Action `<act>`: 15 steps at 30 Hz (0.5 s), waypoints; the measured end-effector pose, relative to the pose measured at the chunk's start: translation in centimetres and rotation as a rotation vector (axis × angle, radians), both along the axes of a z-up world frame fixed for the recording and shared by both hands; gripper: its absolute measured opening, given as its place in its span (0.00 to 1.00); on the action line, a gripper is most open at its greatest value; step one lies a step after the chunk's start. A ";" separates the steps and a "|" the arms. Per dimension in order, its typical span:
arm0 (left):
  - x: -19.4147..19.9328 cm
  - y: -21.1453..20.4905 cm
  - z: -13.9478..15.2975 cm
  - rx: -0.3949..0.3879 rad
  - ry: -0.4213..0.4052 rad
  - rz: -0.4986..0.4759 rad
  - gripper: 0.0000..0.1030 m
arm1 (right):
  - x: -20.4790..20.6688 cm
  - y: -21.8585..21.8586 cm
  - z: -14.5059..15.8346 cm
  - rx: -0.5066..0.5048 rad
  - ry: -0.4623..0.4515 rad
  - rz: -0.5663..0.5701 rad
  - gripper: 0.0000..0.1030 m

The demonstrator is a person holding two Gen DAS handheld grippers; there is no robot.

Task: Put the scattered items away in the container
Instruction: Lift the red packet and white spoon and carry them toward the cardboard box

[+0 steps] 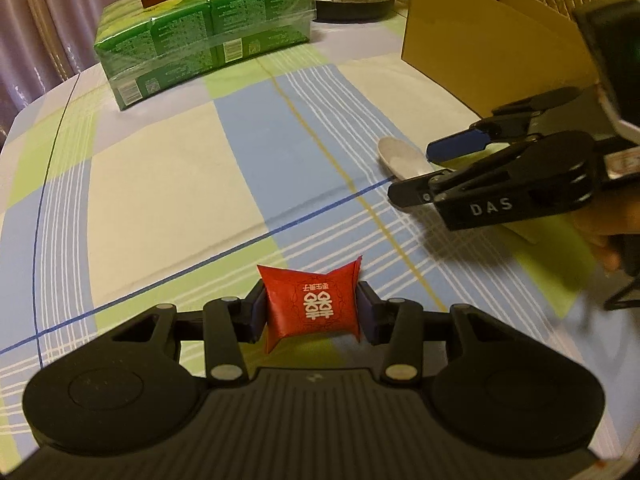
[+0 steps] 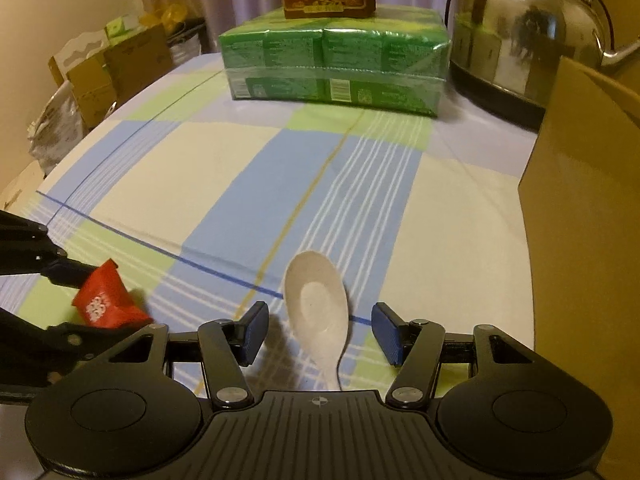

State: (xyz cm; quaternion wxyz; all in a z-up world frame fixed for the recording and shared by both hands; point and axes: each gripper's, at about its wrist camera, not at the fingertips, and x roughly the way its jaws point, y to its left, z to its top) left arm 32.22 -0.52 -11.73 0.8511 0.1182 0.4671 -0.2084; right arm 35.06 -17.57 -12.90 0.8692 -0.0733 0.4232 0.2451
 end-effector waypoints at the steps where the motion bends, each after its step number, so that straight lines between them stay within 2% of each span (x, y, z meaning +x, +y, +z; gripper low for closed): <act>1: 0.0 0.1 0.0 -0.004 -0.001 0.001 0.39 | 0.0 0.0 0.0 0.004 -0.007 0.012 0.54; 2: 0.0 0.1 0.0 -0.008 -0.002 0.002 0.39 | -0.1 0.1 0.0 0.000 -0.015 0.024 0.53; 3: 0.0 0.2 0.1 -0.011 -0.003 0.003 0.39 | -0.1 0.3 0.0 -0.012 -0.026 0.037 0.49; 5: -0.1 0.2 0.1 -0.015 -0.005 0.002 0.39 | -0.3 0.6 0.0 -0.037 -0.043 0.053 0.32; 6: -0.1 0.1 0.1 -0.015 -0.006 0.001 0.39 | -0.2 0.7 0.0 -0.041 -0.041 0.050 0.30; 10: -0.2 0.1 0.2 -0.018 -0.011 0.000 0.39 | 0.1 0.4 0.4 -0.028 -0.016 0.010 0.29; 15: -0.1 -0.1 0.4 -0.030 -0.018 -0.003 0.39 | -0.1 0.5 1.9 -0.005 -0.049 0.007 0.29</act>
